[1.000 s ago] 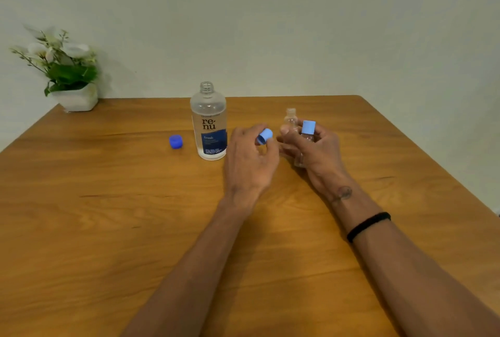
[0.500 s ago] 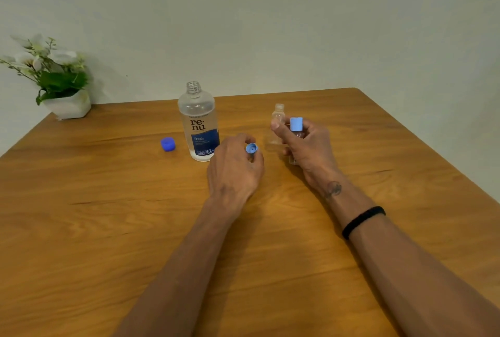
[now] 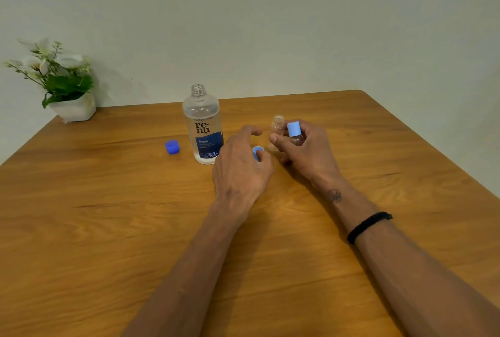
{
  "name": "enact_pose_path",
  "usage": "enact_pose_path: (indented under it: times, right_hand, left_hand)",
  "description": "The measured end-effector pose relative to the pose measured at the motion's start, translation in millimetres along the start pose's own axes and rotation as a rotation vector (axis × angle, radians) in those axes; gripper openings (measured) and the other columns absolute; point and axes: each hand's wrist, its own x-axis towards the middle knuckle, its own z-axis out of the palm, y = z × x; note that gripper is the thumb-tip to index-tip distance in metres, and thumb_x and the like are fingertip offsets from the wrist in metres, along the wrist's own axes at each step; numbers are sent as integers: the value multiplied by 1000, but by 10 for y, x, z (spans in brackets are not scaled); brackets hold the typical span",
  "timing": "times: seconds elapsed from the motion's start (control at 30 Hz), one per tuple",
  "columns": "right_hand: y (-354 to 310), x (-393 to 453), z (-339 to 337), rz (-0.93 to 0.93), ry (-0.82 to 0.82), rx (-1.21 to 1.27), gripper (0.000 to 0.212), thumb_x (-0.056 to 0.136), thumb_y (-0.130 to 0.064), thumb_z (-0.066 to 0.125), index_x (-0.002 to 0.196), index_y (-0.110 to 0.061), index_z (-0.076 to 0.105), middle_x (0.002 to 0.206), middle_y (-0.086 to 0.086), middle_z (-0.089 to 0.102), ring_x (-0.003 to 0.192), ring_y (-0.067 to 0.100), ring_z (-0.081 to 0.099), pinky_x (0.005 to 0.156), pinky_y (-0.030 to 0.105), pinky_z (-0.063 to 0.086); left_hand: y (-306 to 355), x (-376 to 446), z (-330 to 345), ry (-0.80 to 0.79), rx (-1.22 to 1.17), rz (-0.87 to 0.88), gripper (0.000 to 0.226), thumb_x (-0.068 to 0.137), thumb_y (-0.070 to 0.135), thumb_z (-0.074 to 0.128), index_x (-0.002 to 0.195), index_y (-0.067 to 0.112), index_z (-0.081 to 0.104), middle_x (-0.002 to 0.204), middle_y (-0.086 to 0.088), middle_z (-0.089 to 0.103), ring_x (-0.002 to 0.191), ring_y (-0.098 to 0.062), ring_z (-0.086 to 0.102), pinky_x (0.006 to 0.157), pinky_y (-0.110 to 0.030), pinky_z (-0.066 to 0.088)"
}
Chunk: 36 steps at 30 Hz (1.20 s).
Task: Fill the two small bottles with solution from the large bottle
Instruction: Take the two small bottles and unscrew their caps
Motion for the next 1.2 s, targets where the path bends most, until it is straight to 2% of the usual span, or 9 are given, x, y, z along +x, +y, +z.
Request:
enact_pose_path:
  times: [0.23,0.47,0.6,0.7,0.8,0.9,1.0,1.1,1.2]
  right_hand:
    - [-3,14,2,13,2,-74,25,89,-34,85,107,-25,71,83,-3,74,70,9,65,69,30,59]
    - [-29,-10,-35,14,47,-72,33,79,-38,92,101,-31,69,75,-7,67,54,0,53,53,17,47]
    - [-49,-45,-95,-92,162,-74,54,80,-38,90,129,-33,68,104,4,69,71,7,62,64,15,53]
    - [-171,-122,-131,-171,236,8,44,84,-20,78,127,-27,72,100,-13,71,73,7,63,66,18,55]
    - [-269,-210,-83,-245,109,98,37,89,-14,73,125,-22,72,84,-12,72,66,11,65,58,24,54]
    - [-271,-276,15,-320,-24,40,43,93,-1,72,134,-4,64,112,-12,70,93,-4,71,71,13,56]
    - [-280,-259,-6,-266,-44,101,61,89,-12,68,148,-5,54,101,-24,70,82,-4,72,65,13,56]
    - [-297,-247,-86,-188,-98,200,73,88,-13,60,157,-18,41,60,-9,65,44,7,54,42,22,44]
    - [-305,-213,-133,-186,-162,212,63,85,-9,63,147,-15,52,70,-3,65,48,13,53,45,27,44]
  left_hand:
    - [63,29,-25,81,-94,40,24,98,30,66,122,30,65,68,11,51,61,-5,49,59,-18,38]
    - [118,17,-5,98,-202,61,21,97,26,66,117,26,72,62,7,54,60,-10,53,64,-31,54]
    - [145,-3,-4,116,-242,85,17,99,29,65,113,29,72,74,9,61,68,-10,58,65,-35,56]
    - [178,-15,-29,134,-303,115,17,102,34,64,115,29,73,90,12,68,75,-7,60,65,-32,55]
    - [224,4,-59,-72,-652,2,26,101,36,67,125,28,73,113,8,73,72,-20,64,69,-39,59]
    - [234,23,-107,-281,-911,-32,28,103,22,66,130,17,73,123,-2,75,108,-24,74,91,-46,62]
    - [273,30,-216,-391,-940,-31,29,106,16,60,132,9,70,119,-10,77,76,-2,69,60,-15,49]
    - [271,42,-240,-467,-943,-27,31,107,16,59,136,14,68,119,-4,79,55,-15,46,52,-25,32]
    - [306,56,-238,-387,-976,-68,28,104,13,62,131,14,71,118,-2,79,56,-13,55,49,-17,39]
